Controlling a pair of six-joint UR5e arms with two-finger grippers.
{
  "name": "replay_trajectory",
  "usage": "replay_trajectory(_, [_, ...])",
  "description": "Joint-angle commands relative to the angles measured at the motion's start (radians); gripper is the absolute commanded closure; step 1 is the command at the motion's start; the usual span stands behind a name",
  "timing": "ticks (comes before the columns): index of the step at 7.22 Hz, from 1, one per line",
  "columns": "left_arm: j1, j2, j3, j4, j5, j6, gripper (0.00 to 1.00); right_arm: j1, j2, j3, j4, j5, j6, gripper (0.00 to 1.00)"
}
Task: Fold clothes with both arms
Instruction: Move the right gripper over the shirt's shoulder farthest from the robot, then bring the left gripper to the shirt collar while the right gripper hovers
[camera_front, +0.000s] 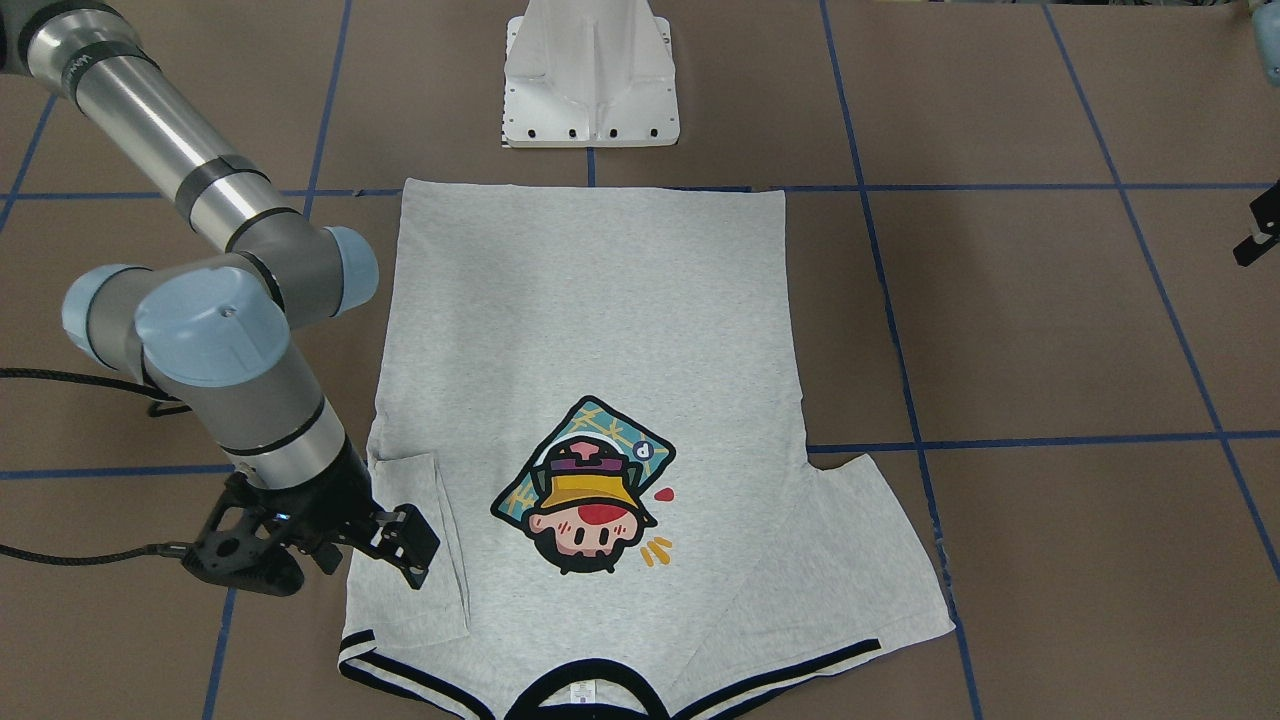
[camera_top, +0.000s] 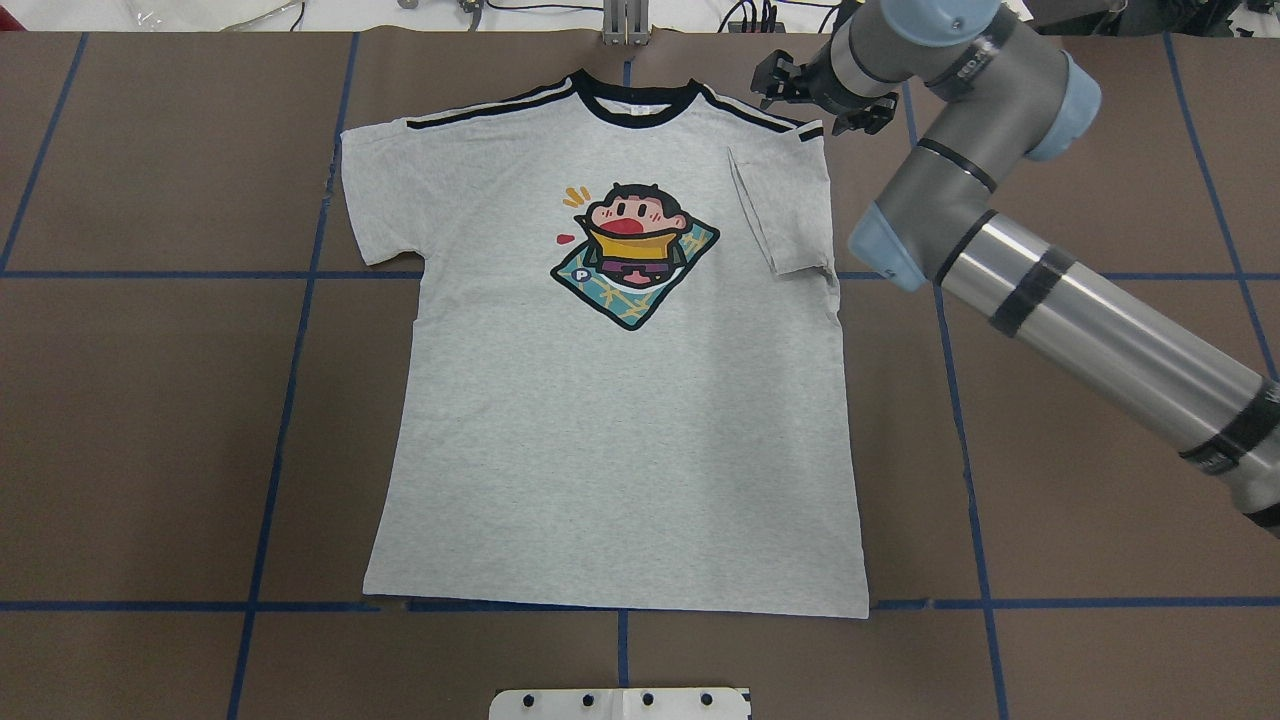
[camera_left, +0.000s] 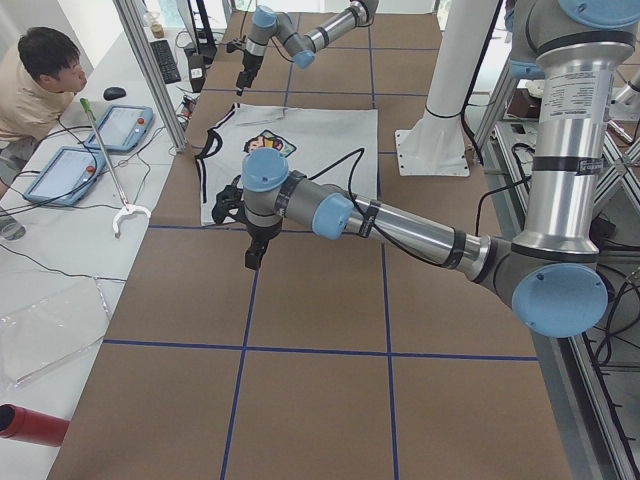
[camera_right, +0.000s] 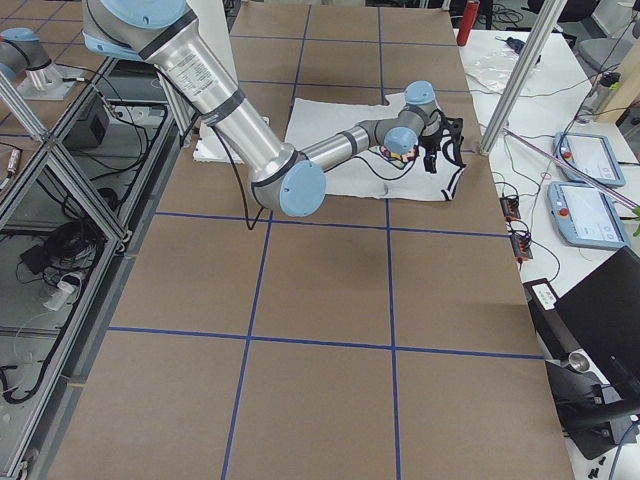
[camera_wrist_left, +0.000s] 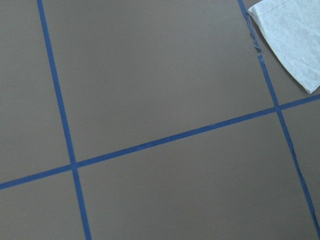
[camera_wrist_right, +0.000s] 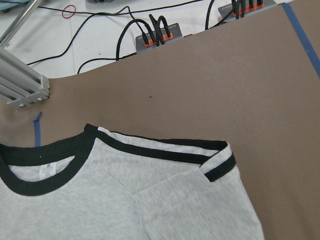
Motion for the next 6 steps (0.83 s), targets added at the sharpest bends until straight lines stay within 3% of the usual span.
replay_trajectory(1, [0.114,-0.178,0.226,-0.227,0.003,-0.285,0.0,0.042,-0.225,0.261,0.01,0.118,-0.001,0.0])
replay_trajectory(3, [0.207,-0.365,0.491,-0.397,0.017,-0.34,0.0,0.042,-0.368,0.41,0.014,0.122,-0.003,0.0])
replay_trajectory(4, [0.208,-0.404,0.595,-0.46,0.036,-0.345,0.0,0.042,-0.402,0.446,0.015,0.122,-0.001,0.0])
replay_trajectory(6, [0.288,-0.498,0.689,-0.583,0.109,-0.501,0.02,0.044,-0.461,0.514,0.015,0.124,-0.004,0.0])
